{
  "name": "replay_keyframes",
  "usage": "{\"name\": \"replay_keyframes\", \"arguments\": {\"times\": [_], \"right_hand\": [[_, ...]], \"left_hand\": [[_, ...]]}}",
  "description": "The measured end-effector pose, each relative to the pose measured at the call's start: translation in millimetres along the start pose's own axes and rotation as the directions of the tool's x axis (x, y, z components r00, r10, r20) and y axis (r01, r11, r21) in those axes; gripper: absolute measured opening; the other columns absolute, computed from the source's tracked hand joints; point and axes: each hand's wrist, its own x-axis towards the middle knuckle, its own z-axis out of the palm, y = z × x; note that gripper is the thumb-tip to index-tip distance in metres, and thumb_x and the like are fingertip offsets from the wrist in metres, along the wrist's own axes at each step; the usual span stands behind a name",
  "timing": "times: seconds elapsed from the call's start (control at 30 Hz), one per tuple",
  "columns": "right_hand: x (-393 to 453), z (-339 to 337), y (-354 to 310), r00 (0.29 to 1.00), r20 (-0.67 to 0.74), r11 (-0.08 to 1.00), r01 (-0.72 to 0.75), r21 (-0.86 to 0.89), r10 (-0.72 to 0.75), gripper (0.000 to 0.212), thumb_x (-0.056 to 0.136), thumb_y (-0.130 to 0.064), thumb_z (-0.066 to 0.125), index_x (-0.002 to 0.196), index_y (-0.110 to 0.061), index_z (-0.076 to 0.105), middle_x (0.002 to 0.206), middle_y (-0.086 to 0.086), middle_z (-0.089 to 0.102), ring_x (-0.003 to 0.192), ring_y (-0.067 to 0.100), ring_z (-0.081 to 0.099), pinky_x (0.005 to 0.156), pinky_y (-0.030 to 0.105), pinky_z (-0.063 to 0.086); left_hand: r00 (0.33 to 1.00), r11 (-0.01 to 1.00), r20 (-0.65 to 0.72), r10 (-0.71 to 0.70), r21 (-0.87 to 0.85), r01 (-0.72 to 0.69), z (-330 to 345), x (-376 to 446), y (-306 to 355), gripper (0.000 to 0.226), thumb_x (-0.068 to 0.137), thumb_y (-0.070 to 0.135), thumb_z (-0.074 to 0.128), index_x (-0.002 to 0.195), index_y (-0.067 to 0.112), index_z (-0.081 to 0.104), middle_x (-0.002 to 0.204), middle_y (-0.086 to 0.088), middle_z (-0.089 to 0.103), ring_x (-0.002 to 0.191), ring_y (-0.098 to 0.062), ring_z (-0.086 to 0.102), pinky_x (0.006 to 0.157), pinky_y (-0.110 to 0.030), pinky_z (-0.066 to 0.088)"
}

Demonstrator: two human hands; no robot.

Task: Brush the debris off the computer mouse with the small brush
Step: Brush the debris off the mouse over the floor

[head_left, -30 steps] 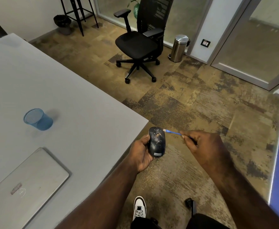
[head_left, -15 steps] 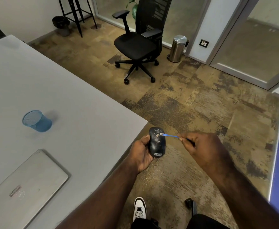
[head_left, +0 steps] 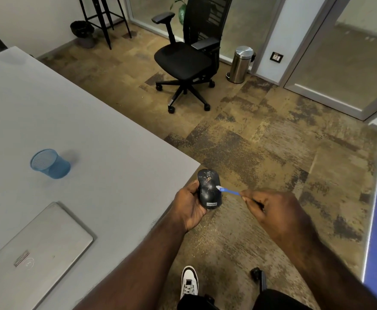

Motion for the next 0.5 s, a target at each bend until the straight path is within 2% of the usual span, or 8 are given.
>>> {"name": "replay_keyframes", "arguments": {"times": [0.07, 0.17, 0.27, 0.33, 0.4, 0.5], "right_hand": [[-6, 6, 3, 0.995, 0.096, 0.999, -0.017, -0.043, 0.021, 0.021, 0.090, -0.023, 0.065, 0.109, -0.026, 0.073, 0.076, -0.019, 0.066, 0.055, -0.006, 0.061, 0.043, 0.005, 0.041], [-16, 9, 9, 0.985, 0.159, 0.994, -0.056, -0.092, 0.070, 0.021, 0.089, -0.029, 0.063, 0.108, -0.032, 0.073, 0.078, -0.013, 0.072, 0.056, 0.002, 0.064, 0.049, 0.023, 0.055], [-15, 3, 8, 0.997, 0.022, 0.997, -0.071, -0.026, 0.071, 0.021, 0.089, -0.021, 0.065, 0.108, -0.023, 0.074, 0.072, -0.013, 0.067, 0.054, -0.009, 0.059, 0.038, 0.008, 0.040], [-11, 1, 5, 0.994, -0.100, 0.999, -0.041, 0.016, 0.042, 0.019, 0.088, -0.016, 0.067, 0.105, -0.017, 0.075, 0.073, -0.008, 0.070, 0.057, -0.015, 0.057, 0.041, 0.002, 0.036], [-8, 5, 3, 0.996, -0.093, 1.000, -0.019, -0.003, 0.018, 0.021, 0.088, -0.018, 0.066, 0.107, -0.018, 0.075, 0.082, -0.007, 0.074, 0.054, -0.006, 0.060, 0.047, 0.002, 0.041], [-12, 16, 3, 0.999, 0.026, 0.999, -0.034, -0.018, 0.035, 0.021, 0.089, -0.023, 0.066, 0.108, -0.023, 0.074, 0.089, -0.010, 0.075, 0.061, -0.002, 0.064, 0.053, 0.008, 0.051]], "left_hand": [[1.000, 1.000, 0.000, 0.011, -0.013, -0.011, -1, 1, 2, 0.041, 0.101, 0.024, 0.033, 0.127, 0.000, 0.054, 0.125, -0.022, 0.063, 0.117, -0.035, 0.059, 0.100, -0.050, 0.045], [1.000, 0.999, -0.010, 0.014, -0.043, -0.014, -4, 4, 7, 0.045, 0.101, 0.026, 0.032, 0.137, 0.002, 0.046, 0.139, -0.023, 0.052, 0.131, -0.040, 0.046, 0.099, -0.052, 0.045], [1.000, 0.998, -0.006, 0.007, -0.069, -0.008, -4, 4, 8, 0.045, 0.101, 0.026, 0.033, 0.137, 0.003, 0.047, 0.142, -0.022, 0.050, 0.134, -0.039, 0.043, 0.102, -0.053, 0.042], [1.000, 0.997, 0.012, -0.002, -0.072, 0.003, -1, 3, 8, 0.044, 0.101, 0.027, 0.034, 0.135, 0.002, 0.049, 0.140, -0.023, 0.051, 0.134, -0.040, 0.043, 0.097, -0.052, 0.046], [1.000, 0.997, 0.029, -0.010, -0.082, 0.012, 2, 1, 8, 0.045, 0.101, 0.026, 0.034, 0.135, 0.001, 0.049, 0.137, -0.024, 0.053, 0.129, -0.039, 0.048, 0.093, -0.053, 0.048], [1.000, 0.996, 0.021, -0.005, -0.092, 0.006, 3, 0, 8, 0.044, 0.101, 0.026, 0.034, 0.135, 0.001, 0.049, 0.135, -0.022, 0.055, 0.123, -0.036, 0.054, 0.096, -0.052, 0.047]]}}
